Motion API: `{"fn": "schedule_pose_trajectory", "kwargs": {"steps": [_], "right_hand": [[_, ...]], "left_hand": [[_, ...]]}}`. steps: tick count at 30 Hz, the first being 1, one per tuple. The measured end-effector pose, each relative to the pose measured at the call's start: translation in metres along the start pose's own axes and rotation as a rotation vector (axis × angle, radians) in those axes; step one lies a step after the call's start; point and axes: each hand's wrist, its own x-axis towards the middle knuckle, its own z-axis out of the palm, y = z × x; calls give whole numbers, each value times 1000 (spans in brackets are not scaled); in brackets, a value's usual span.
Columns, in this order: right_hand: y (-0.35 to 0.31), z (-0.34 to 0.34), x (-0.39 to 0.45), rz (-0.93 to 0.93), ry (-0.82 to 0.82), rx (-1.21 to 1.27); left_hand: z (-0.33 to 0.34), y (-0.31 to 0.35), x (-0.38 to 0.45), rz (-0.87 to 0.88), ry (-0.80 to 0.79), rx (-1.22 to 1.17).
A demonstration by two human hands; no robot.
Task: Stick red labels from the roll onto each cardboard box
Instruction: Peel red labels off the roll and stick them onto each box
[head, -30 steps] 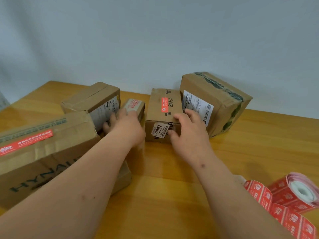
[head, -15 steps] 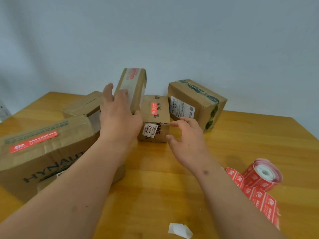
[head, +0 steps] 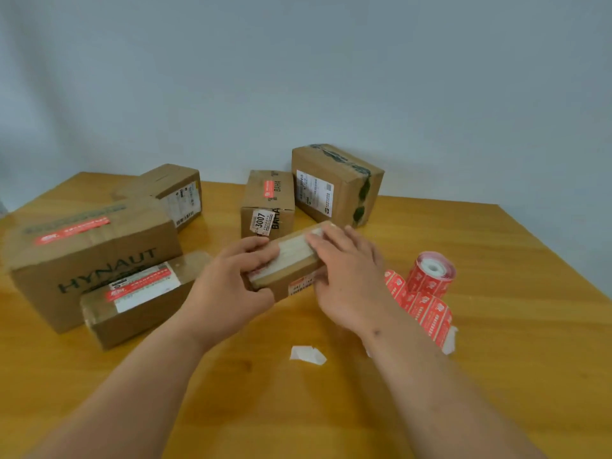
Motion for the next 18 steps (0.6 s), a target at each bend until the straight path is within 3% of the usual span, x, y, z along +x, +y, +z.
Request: {"fn": "schedule_pose_trajectory", "kwargs": {"steps": [5,18], "right_hand": [[-3,23,-24,-81,-143,-84],[1,14,-23,-56,-62,-62]], "left_hand": [[11,-17,-17,-44,-135,145],[14,2,-9,-18,-212,523]]}}
